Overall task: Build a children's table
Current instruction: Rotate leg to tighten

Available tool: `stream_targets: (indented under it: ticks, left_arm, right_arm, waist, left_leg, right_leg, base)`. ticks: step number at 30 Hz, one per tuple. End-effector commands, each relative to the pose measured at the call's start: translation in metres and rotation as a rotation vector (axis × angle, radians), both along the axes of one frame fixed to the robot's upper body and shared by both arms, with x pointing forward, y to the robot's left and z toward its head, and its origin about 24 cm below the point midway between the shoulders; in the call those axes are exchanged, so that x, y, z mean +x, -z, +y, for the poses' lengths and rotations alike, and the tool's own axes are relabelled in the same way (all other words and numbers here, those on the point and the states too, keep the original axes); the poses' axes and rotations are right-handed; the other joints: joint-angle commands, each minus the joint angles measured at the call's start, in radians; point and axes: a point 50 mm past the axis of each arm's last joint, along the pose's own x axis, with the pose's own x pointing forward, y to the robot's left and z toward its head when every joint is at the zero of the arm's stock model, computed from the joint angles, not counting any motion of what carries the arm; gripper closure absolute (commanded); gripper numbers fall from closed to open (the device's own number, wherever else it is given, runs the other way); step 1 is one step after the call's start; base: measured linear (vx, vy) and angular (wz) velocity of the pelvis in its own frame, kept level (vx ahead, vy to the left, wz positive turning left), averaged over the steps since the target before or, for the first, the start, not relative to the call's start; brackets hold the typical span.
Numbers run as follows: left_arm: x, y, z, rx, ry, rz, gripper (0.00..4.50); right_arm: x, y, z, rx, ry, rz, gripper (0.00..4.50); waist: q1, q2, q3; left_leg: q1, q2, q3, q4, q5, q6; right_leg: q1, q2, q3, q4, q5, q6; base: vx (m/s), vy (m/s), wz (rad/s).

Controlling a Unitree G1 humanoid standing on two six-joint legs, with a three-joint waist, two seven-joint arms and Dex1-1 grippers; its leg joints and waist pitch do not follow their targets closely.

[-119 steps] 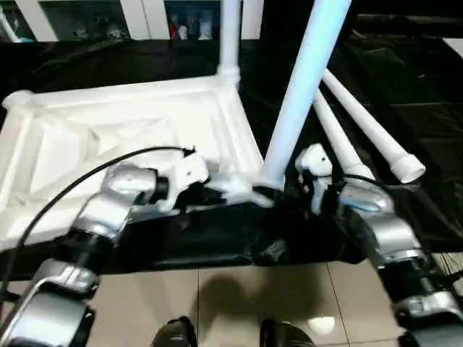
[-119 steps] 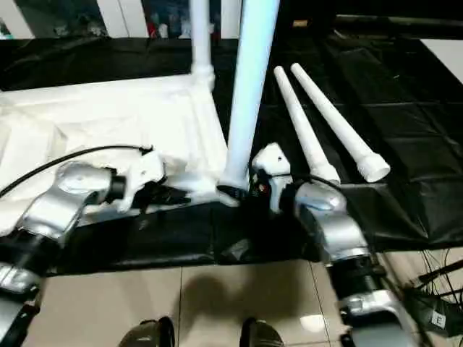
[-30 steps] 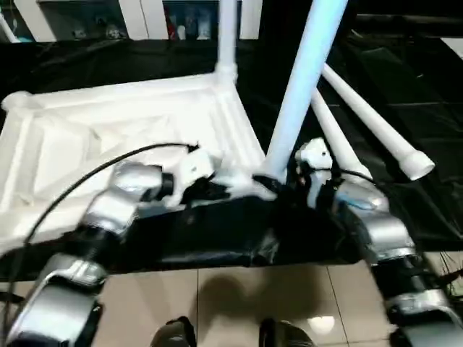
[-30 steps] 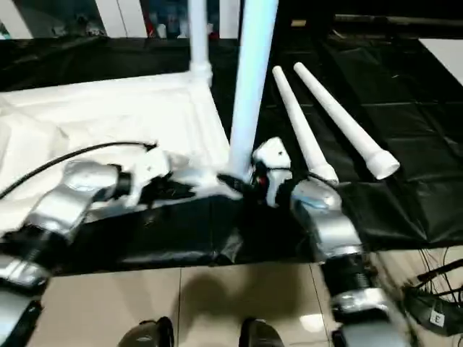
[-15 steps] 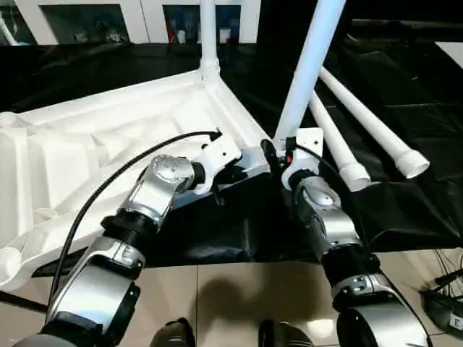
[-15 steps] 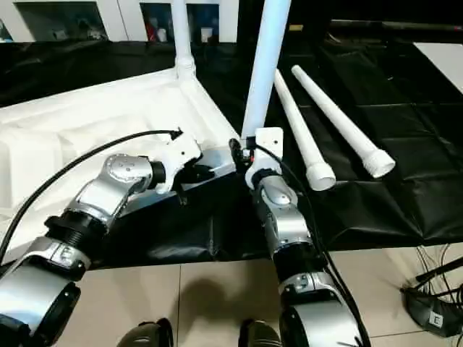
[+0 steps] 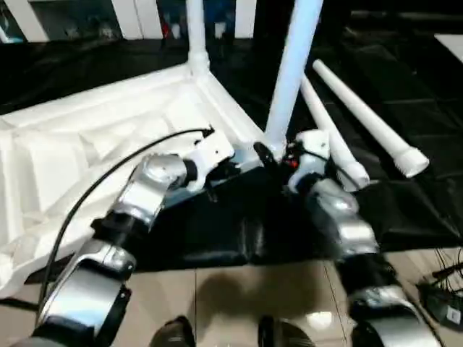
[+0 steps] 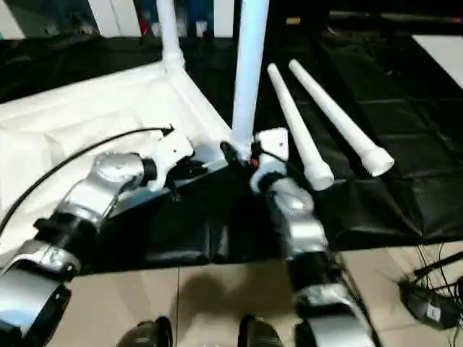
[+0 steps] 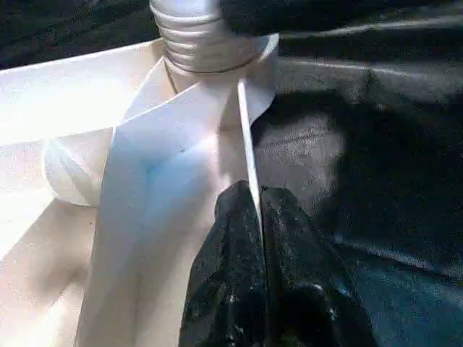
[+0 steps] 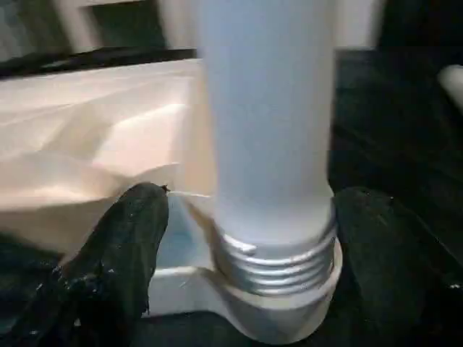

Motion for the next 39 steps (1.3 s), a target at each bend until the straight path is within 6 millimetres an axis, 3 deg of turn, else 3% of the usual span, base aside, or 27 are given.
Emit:
stream_targets:
  ticks: [1, 3, 6, 8, 15, 18, 23, 27, 28, 32, 33, 39]
  left_arm:
    - [-0.007, 0.002, 0.002, -0.037, 0.066, 0.002, 4.5]
    - [-0.01, 0.002, 0.006, -0.034, 0.098, 0.018, 4.5]
    - [-0.019, 0.001, 0.01, -0.038, 0.203, 0.032, 4.5]
    - [-0.024, 0.001, 0.012, -0.028, 0.255, 0.044, 4.5]
    - [-0.037, -0.004, 0.016, -0.048, 0.373, 0.095, 4.5]
    - [-0.038, -0.005, 0.016, -0.051, 0.388, 0.101, 4.5]
    - [-0.038, -0.006, 0.017, -0.054, 0.393, 0.102, 4.5]
    - [-0.038, -0.007, 0.017, -0.055, 0.393, 0.102, 4.5]
    - [-0.038, -0.007, 0.017, -0.055, 0.393, 0.102, 4.5]
    - [-0.038, -0.008, 0.018, -0.055, 0.395, 0.105, 4.5]
    - [-0.038, -0.008, 0.018, -0.055, 0.395, 0.106, 4.5]
    - [-0.039, -0.007, 0.018, -0.054, 0.4, 0.114, 4.5]
  right_arm:
    - [-0.008, 0.003, 0.001, -0.058, -0.118, 0.025, 0.64]
    - [-0.011, 0.003, -0.006, -0.11, -0.175, 0.031, 0.64]
    - [-0.016, 0.0, -0.013, -0.156, -0.264, 0.048, 0.64]
    - [-0.019, -0.002, -0.016, -0.187, -0.312, 0.053, 0.64]
    - [-0.026, -0.004, -0.021, -0.268, -0.432, 0.089, 0.64]
    - [-0.028, -0.003, -0.018, -0.28, -0.478, 0.106, 0.64]
    - [-0.03, 0.001, -0.015, -0.298, -0.528, 0.131, 0.64]
    - [-0.025, 0.001, -0.014, -0.289, -0.518, 0.137, 0.8]
    - [-0.025, 0.001, -0.014, -0.287, -0.518, 0.138, 1.08]
    - [-0.024, 0.001, -0.014, -0.286, -0.522, 0.139, 1.26]
    - [-0.024, 0.001, -0.014, -0.286, -0.523, 0.14, 1.51]
    - [-0.024, 0.003, -0.014, -0.289, -0.53, 0.145, 1.74]
  waist:
    - [0.002, -0.009, -0.074]
    - [0.002, -0.006, -0.075]
    - [0.003, -0.009, -0.074]
    - [0.004, -0.005, -0.071]
    - [0.015, -0.001, -0.066]
    - [0.015, -0.004, -0.068]
    - [0.018, -0.006, -0.073]
    - [0.02, -0.006, -0.074]
    - [0.021, -0.006, -0.074]
    - [0.021, -0.006, -0.076]
    - [0.021, -0.006, -0.076]
    - [0.022, -0.006, -0.078]
  left_leg:
    - [0.02, 0.028, -0.012, -0.051, -0.06, 0.157]
    - [0.022, 0.029, -0.009, -0.048, -0.056, 0.168]
    - [0.021, 0.03, -0.011, -0.049, -0.058, 0.169]
    - [0.024, 0.033, -0.011, -0.05, -0.069, 0.169]
    - [0.034, 0.041, -0.007, -0.056, -0.127, 0.123]
    - [0.031, 0.039, -0.008, -0.055, -0.126, 0.117]
    - [0.028, 0.037, -0.008, -0.05, -0.083, 0.134]
    - [0.029, 0.037, -0.007, -0.048, -0.071, 0.142]
    - [0.029, 0.037, -0.007, -0.048, -0.072, 0.141]
    - [0.03, 0.037, -0.007, -0.047, -0.069, 0.14]
    - [0.03, 0.037, -0.007, -0.046, -0.069, 0.141]
    - [0.029, 0.037, -0.007, -0.044, -0.059, 0.148]
  right_leg:
    - [0.067, -0.048, 0.039, -0.04, 0.066, -0.259]
    - [0.066, -0.051, 0.041, -0.038, 0.091, -0.284]
    - [0.072, -0.05, 0.038, -0.036, 0.085, -0.291]
    - [0.067, -0.051, 0.04, -0.039, 0.064, -0.295]
    - [0.057, -0.053, 0.041, -0.046, -0.048, -0.29]
    - [0.059, -0.055, 0.042, -0.045, -0.046, -0.286]
    - [0.063, -0.054, 0.041, -0.037, 0.012, -0.289]
    - [0.063, -0.053, 0.041, -0.035, 0.025, -0.296]
    - [0.063, -0.053, 0.041, -0.035, 0.022, -0.296]
    - [0.063, -0.053, 0.041, -0.033, 0.024, -0.298]
    - [0.063, -0.052, 0.04, -0.033, 0.025, -0.299]
    - [0.064, -0.052, 0.04, -0.03, 0.042, -0.302]
  base:
    - [0.0, 0.0, 0.0]
    - [0.0, 0.0, 0.0]
    - [0.0, 0.0, 0.0]
    - [0.0, 0.0, 0.0]
    - [0.0, 0.0, 0.0]
    - [0.0, 0.0, 0.0]
    - [0.0, 0.0, 0.0]
    - [0.0, 0.0, 0.0]
    - [0.0, 0.0, 0.0]
    - [0.0, 0.0, 0.0]
    - [0.0, 0.0, 0.0]
    - [0.0, 0.0, 0.0]
